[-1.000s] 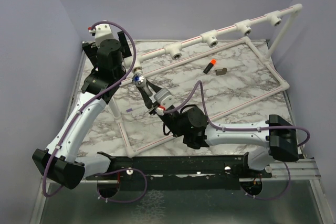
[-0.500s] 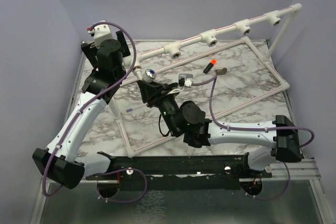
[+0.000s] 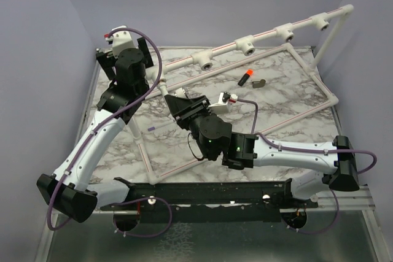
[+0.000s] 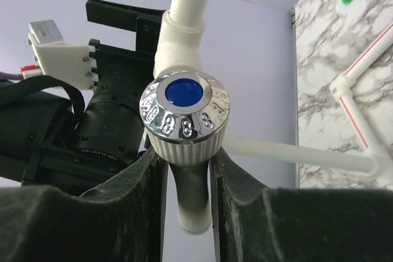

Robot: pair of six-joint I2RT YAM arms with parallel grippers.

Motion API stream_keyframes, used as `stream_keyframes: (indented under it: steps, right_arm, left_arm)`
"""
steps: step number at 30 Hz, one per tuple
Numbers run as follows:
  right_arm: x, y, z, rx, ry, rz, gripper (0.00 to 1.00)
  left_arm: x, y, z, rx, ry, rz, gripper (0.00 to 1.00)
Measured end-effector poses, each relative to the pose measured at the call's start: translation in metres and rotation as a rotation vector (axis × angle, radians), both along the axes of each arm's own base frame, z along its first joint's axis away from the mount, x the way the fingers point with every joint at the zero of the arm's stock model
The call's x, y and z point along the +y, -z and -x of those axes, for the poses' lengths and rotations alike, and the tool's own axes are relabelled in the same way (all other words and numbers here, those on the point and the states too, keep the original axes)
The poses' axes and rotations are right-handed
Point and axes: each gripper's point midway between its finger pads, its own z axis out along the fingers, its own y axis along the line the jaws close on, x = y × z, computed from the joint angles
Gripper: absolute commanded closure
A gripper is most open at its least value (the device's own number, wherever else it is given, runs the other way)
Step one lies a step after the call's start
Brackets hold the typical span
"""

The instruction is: Install the water faucets

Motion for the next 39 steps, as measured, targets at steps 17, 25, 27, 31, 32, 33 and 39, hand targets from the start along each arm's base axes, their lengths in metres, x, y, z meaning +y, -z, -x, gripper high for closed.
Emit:
stream_keyframes:
  steps: [17, 25, 27, 31, 32, 33, 39]
  right_arm:
    - [-0.005, 0.005, 0.002, 0.077, -0.053, -0.086, 0.48]
    - [-0.012, 0.015, 0.003, 0.002, -0.084, -0.004, 0.37]
    - [-0.017, 0.015, 0.004, -0.027, -0.095, 0.017, 0.36]
    - [-0.032, 0.011, 0.009, -0.091, -0.102, 0.068, 0.36]
    - [-0.038, 0.009, 0.009, -0.112, -0.1, 0.09, 0.36]
    - [-0.042, 0.008, 0.01, -0.129, -0.099, 0.11, 0.36]
    - [-0.061, -0.003, 0.011, -0.245, -0.085, 0.256, 0.36]
  left_arm:
    - [-0.003, 0.0, 0.005, -0.004, -0.006, -0.008, 0.01]
    - [-0.007, 0.001, 0.01, 0.004, -0.002, -0.015, 0.01]
    - [-0.008, 0.001, 0.011, 0.005, 0.001, -0.016, 0.01]
    - [-0.008, 0.001, 0.012, 0.006, -0.002, -0.018, 0.01]
    - [-0.007, 0.0, 0.012, 0.006, -0.004, -0.018, 0.01]
    - [-0.006, 0.0, 0.012, 0.006, -0.006, -0.018, 0.01]
    - [-0.005, 0.0, 0.011, 0.005, -0.009, -0.018, 0.01]
